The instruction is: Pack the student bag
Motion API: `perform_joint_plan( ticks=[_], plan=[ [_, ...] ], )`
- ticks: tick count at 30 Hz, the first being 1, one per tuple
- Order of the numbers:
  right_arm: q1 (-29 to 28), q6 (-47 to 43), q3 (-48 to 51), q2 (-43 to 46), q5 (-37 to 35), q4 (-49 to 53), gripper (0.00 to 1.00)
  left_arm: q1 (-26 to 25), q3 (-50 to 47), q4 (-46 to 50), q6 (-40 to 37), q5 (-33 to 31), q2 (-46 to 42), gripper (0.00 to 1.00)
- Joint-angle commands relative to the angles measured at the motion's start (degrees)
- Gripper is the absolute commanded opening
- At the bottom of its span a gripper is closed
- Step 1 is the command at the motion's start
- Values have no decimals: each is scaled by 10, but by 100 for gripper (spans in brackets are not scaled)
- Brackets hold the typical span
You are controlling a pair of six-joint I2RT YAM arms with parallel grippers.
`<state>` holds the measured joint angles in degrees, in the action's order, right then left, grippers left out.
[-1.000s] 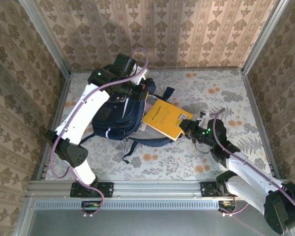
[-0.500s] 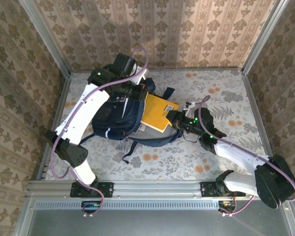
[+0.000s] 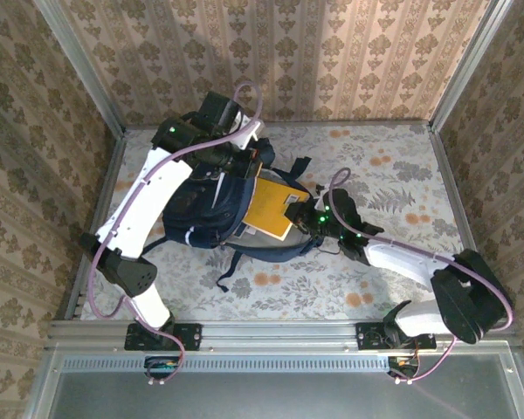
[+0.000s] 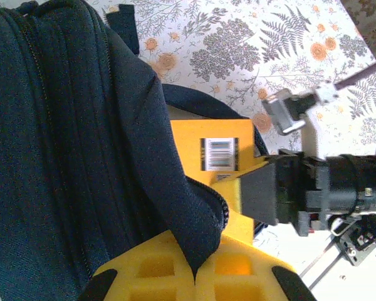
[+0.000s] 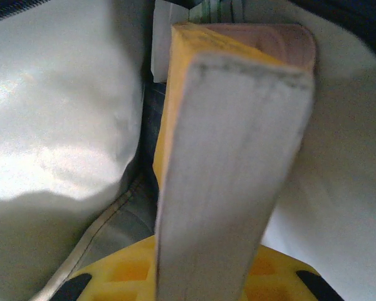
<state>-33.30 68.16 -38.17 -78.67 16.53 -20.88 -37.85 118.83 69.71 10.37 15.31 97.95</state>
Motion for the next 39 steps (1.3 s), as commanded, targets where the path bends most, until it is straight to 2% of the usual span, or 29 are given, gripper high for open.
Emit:
perform_joint_plan(
  ticks=[1, 7, 10, 13, 14, 16, 19, 23, 27, 29, 32, 37, 39],
  plan=[
    [-13, 19, -48, -45, -15, -35, 0, -26, 56, -34, -18, 23, -5, 0],
    [-44, 14, -163, -158, -14, -13, 0, -61, 92, -7, -37, -4, 20, 0],
    [-55, 56, -204, -224, -19, -61, 0, -73, 99, -5, -37, -7, 26, 0],
    [-68, 97, -215, -283, -66, -165, 0, -75, 100, -13, -32, -3, 25, 0],
    [-71, 97, -228, -302, -76, -178, 4, -74, 100, -15, -32, -5, 24, 0],
    [-72, 81, -255, -331, -67, -179, 18, -71, 99, -17, -31, -11, 24, 0],
    [-66, 67, -267, -346, -22, -215, 39, -57, 84, -24, -20, -4, 23, 0],
    [-59, -2, -227, -289, 4, -214, 56, -35, 46, -42, -8, 5, 13, 0],
    [-57, -102, -157, -187, -23, -148, 73, -14, -4, -79, 0, 26, -7, 0],
    [-56, -154, -126, -149, -30, -118, 77, -7, -22, -93, 4, 38, -13, 0],
    [-51, -213, -67, -99, -32, -94, 78, -3, -41, -105, 7, 45, -18, 0],
    [-22, -239, 23, -5, -44, -63, 76, 1, -67, -124, 11, 56, -18, 0],
    [-7, -255, 43, 58, -63, -1, 73, 1, -83, -141, 21, 69, -13, 0]
  ],
)
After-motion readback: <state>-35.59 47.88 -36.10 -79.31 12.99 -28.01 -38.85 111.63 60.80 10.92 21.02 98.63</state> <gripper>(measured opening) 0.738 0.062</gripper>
